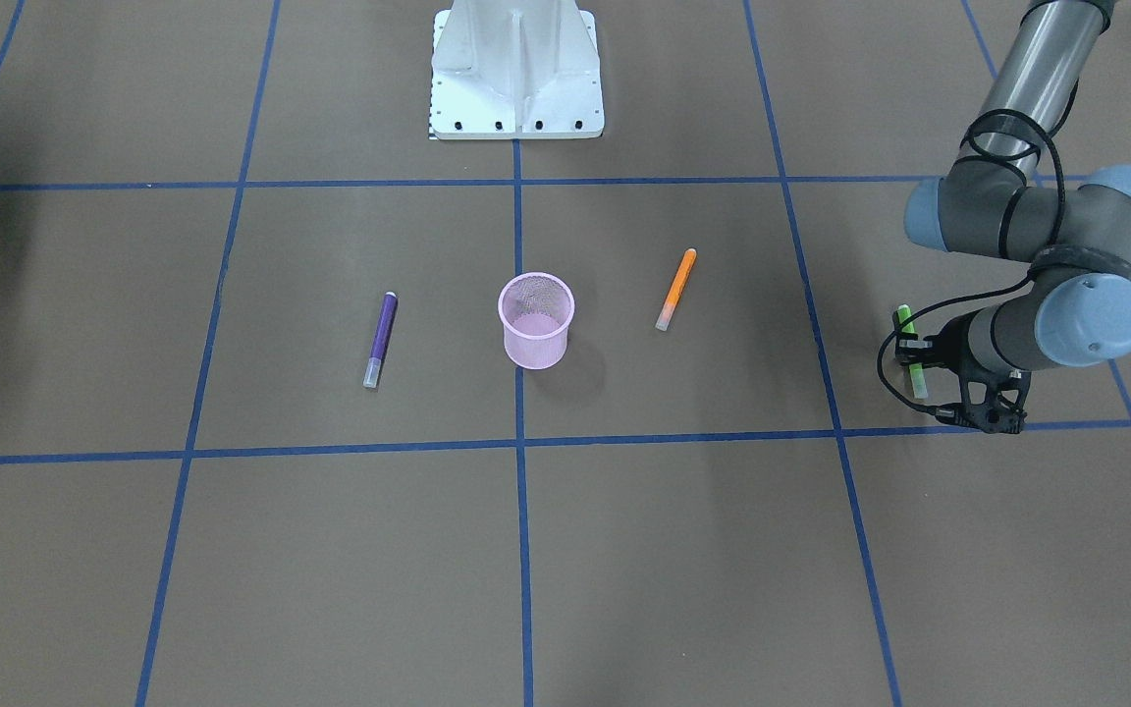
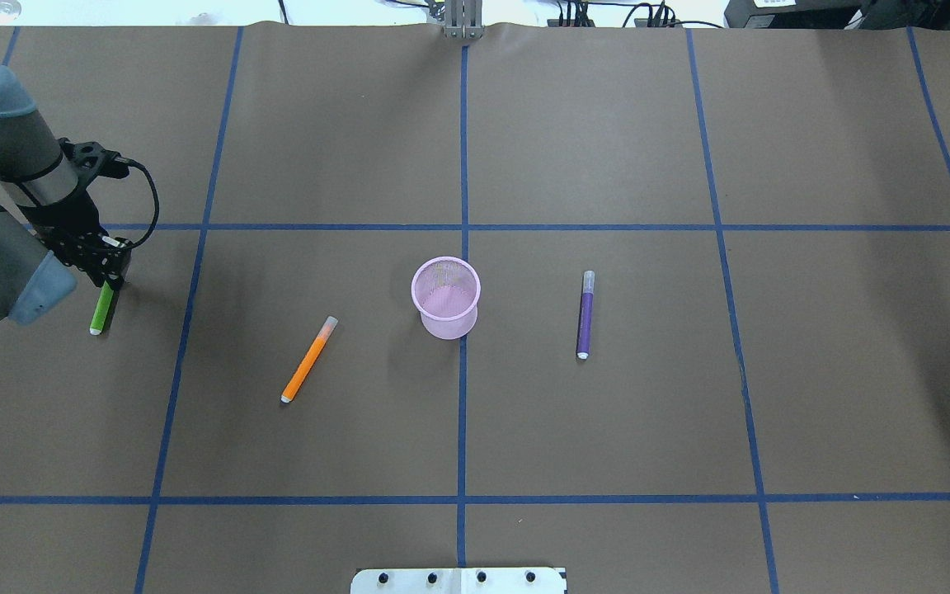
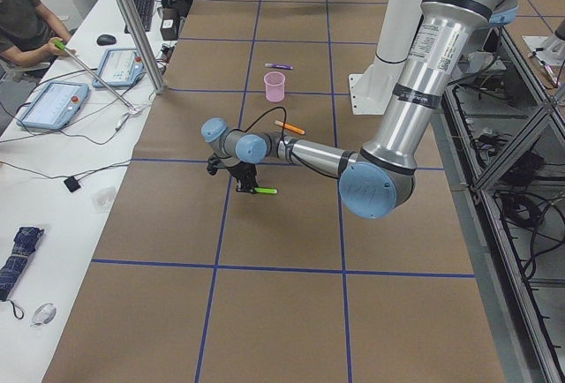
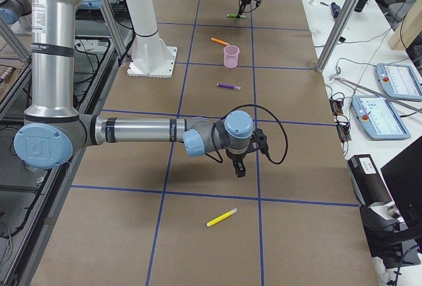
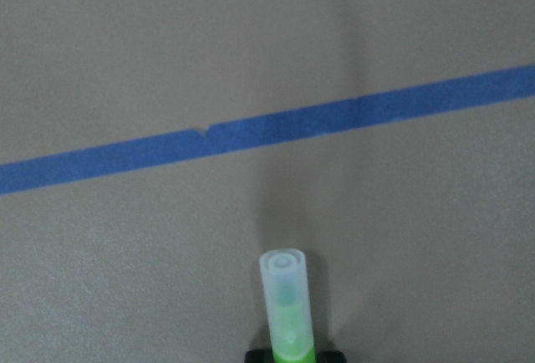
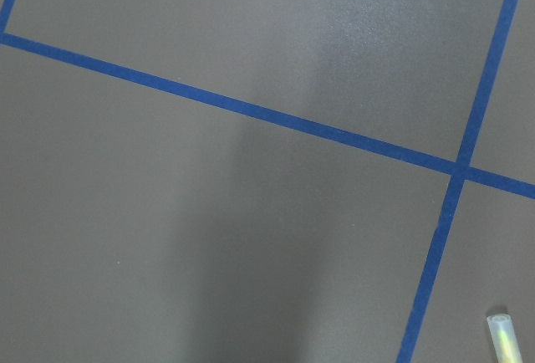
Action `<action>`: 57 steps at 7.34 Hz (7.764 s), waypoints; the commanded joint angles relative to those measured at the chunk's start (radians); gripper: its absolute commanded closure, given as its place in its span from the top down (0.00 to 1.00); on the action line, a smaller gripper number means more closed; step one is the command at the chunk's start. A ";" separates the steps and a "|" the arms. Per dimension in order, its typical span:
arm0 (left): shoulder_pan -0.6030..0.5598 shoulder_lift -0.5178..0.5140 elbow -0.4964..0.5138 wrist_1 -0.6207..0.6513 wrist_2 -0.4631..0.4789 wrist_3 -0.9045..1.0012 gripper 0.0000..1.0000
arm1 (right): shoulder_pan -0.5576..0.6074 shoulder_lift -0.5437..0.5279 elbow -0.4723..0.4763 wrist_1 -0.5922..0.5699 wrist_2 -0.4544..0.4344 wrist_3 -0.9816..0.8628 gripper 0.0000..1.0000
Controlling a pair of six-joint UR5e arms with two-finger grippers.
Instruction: Collect pens into pen holder
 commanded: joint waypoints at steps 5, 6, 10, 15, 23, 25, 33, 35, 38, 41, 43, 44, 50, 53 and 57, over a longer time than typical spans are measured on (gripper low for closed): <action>0.000 -0.096 -0.254 0.017 -0.028 0.000 0.00 | 0.000 0.002 0.012 0.002 0.000 0.000 0.99; 0.043 -0.189 -0.297 0.092 -0.019 -0.002 0.00 | 0.000 0.002 0.012 0.002 0.000 -0.001 0.99; 0.415 -0.487 -0.427 0.191 0.551 -0.302 0.00 | -0.002 0.032 0.012 0.000 0.000 0.006 0.99; 0.499 -0.477 -0.376 -0.023 0.874 -0.307 0.00 | -0.012 0.046 0.017 0.002 0.006 0.029 0.99; 0.487 -0.439 -0.345 -0.081 0.865 -0.413 0.98 | -0.202 0.199 0.101 0.005 -0.005 0.528 0.99; 0.388 -0.411 -0.339 -0.073 0.735 -0.408 0.97 | -0.300 0.294 0.116 0.005 -0.055 0.786 0.99; 0.118 -0.264 -0.360 0.000 0.469 -0.396 0.91 | -0.080 0.084 -0.136 -0.002 -0.201 0.017 0.92; 0.039 -0.220 -0.390 0.034 0.366 -0.295 0.92 | -0.049 0.080 -0.227 -0.002 -0.199 -0.142 0.90; 0.043 -0.216 -0.391 0.036 0.366 -0.296 0.94 | -0.038 0.103 -0.351 -0.011 -0.199 -0.294 0.81; 0.046 -0.216 -0.392 0.034 0.365 -0.295 0.94 | -0.038 0.110 -0.436 -0.008 -0.199 -0.307 0.78; 0.048 -0.216 -0.392 0.034 0.365 -0.295 0.94 | -0.038 0.126 -0.454 -0.005 -0.195 -0.305 0.70; 0.048 -0.216 -0.391 0.034 0.365 -0.293 0.94 | -0.040 0.129 -0.462 -0.003 -0.193 -0.302 0.70; 0.049 -0.216 -0.392 0.034 0.365 -0.295 0.94 | -0.040 0.129 -0.479 -0.005 -0.193 -0.310 0.62; 0.049 -0.216 -0.392 0.034 0.365 -0.295 0.94 | -0.040 0.129 -0.479 -0.005 -0.195 -0.310 0.62; 0.049 -0.216 -0.392 0.033 0.363 -0.295 0.94 | -0.040 0.129 -0.482 -0.005 -0.195 -0.307 0.62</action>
